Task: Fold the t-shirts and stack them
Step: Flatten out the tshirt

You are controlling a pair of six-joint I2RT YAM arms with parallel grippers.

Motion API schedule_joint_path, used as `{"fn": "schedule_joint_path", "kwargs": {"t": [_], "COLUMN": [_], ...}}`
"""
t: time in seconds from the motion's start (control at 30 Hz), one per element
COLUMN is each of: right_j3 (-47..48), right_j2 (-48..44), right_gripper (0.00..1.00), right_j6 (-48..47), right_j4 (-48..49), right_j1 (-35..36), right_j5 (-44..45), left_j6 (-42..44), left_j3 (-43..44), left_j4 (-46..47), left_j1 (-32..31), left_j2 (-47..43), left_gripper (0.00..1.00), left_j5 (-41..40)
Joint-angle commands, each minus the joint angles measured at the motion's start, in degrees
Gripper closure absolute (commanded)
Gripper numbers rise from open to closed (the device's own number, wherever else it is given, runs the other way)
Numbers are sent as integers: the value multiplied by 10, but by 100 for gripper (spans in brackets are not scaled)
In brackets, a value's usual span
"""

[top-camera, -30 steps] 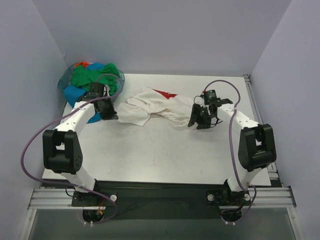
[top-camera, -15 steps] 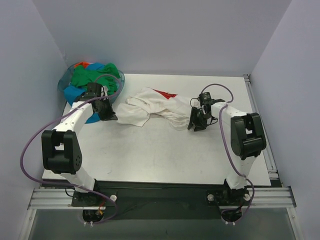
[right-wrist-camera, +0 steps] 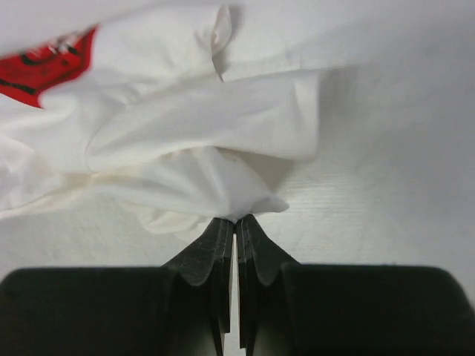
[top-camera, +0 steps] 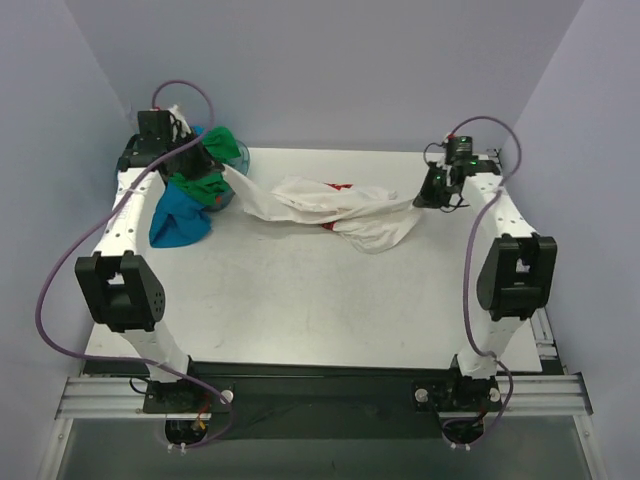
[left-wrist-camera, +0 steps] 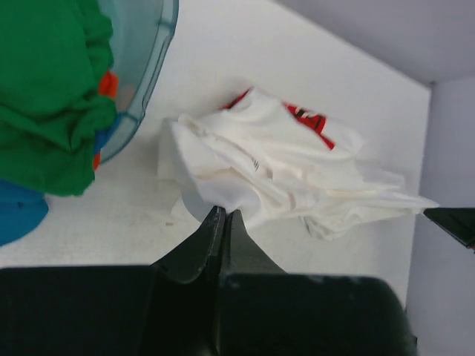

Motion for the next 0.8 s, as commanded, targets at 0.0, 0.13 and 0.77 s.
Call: {"fn": "schedule_joint_path", "kwargs": {"t": [0.0,0.13,0.77], "right_j3": [97,120,-327], "right_j2": [-97,-169,-362], "right_gripper": [100,100,45], "right_j6": [-32,-33,86], "right_j4": [-76,-99,-146], "right_j1": [-47,-72,-45], "right_j5": [21,42,62], "left_j6": [-57,-107,-49], "left_j3": [80,53,-381], "left_j4": [57,108,91], "left_j1": [53,102,116], "left_j2": [-17,-72,-226], "left_gripper": [100,100,100], "left_j5": [60,71,147]}}
